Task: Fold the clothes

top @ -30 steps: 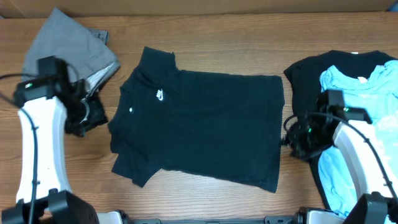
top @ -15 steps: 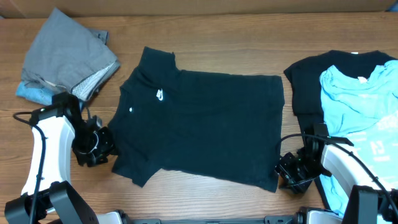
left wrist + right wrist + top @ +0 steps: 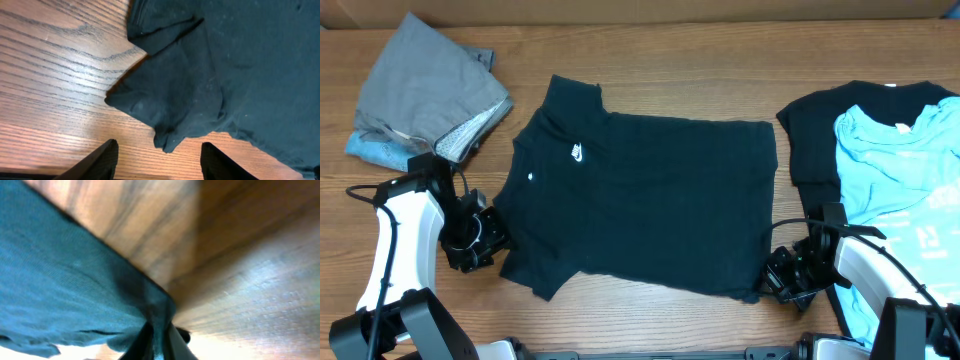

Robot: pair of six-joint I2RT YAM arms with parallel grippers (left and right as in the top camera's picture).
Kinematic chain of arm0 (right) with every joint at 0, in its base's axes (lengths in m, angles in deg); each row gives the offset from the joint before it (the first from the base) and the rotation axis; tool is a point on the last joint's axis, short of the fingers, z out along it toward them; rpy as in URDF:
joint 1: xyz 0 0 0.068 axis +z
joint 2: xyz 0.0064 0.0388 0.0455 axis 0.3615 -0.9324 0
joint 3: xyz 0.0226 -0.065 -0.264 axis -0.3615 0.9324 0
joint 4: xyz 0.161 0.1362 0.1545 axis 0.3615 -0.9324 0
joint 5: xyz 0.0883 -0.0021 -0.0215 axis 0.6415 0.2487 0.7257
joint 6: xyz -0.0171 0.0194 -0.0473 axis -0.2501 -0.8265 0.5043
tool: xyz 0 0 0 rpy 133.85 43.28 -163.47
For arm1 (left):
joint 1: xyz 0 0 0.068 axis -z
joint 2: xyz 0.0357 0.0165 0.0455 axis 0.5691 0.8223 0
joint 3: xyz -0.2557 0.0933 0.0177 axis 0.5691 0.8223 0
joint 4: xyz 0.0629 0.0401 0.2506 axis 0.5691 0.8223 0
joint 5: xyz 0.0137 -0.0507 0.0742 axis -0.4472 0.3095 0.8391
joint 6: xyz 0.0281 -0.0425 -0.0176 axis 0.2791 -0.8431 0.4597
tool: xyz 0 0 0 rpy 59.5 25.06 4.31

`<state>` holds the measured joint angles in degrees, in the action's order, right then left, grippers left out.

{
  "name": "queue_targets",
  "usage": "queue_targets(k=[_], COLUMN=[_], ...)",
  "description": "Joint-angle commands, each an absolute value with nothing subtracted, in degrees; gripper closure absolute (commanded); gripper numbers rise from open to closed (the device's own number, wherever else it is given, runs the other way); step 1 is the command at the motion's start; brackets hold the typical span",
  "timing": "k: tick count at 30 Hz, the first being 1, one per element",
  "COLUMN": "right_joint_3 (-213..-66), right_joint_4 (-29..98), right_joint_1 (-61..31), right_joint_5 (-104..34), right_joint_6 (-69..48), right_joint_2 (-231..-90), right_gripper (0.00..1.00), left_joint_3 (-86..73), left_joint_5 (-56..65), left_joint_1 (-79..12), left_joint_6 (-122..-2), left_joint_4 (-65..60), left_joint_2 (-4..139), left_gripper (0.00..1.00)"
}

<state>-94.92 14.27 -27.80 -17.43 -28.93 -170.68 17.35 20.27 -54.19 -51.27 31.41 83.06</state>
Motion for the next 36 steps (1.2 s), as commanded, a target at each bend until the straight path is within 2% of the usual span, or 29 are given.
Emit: queue_targets(k=[1,18,19,21,22,24,36], right_joint_3=[-94.26,-100.01,-100.01,-100.01,-100.01,-100.01,-102.66], right_joint_4=[15.85,13.22,13.2,13.2,13.27,13.46,9.92], right_joint_1=[-27.52,-27.54,-27.54,-27.54,-27.54,-27.54,-27.54], right_joint_5=[-20.05,-20.08,-20.05,-20.08,-20.08,-20.1,-20.25], right_joint_6=[-28.61,-27.05,-26.9,-26.9,-26.9,-26.9,-24.89], right_joint_2=[-170.64,-170.57,-170.57,-170.57,-170.57,-170.57,-170.4], right_gripper=[0.96,0.96,0.96,0.96,0.96,0.96,0.96], left_joint_3=[19.3,33.39,34.22,35.27,35.32,35.16,21.59], left_joint_5=[19.4,16.62,15.29,12.32,11.16,9.71,10.54], left_joint_1=[-54.15,-54.15,-54.15,-54.15,-54.15,-54.15,-54.17], left_joint_6=[-51.84,-54.25,-54.25,-54.25,-54.23,-54.18,-49.72], left_joint_4=[31.12,16.85,15.84,14.75,14.79,16.08,30.42], left_joint_2=[82.93,83.02,83.02,83.02,83.02,83.02,80.57], left_gripper=[0.43,0.42,0.44,0.62,0.81,0.96,0.96])
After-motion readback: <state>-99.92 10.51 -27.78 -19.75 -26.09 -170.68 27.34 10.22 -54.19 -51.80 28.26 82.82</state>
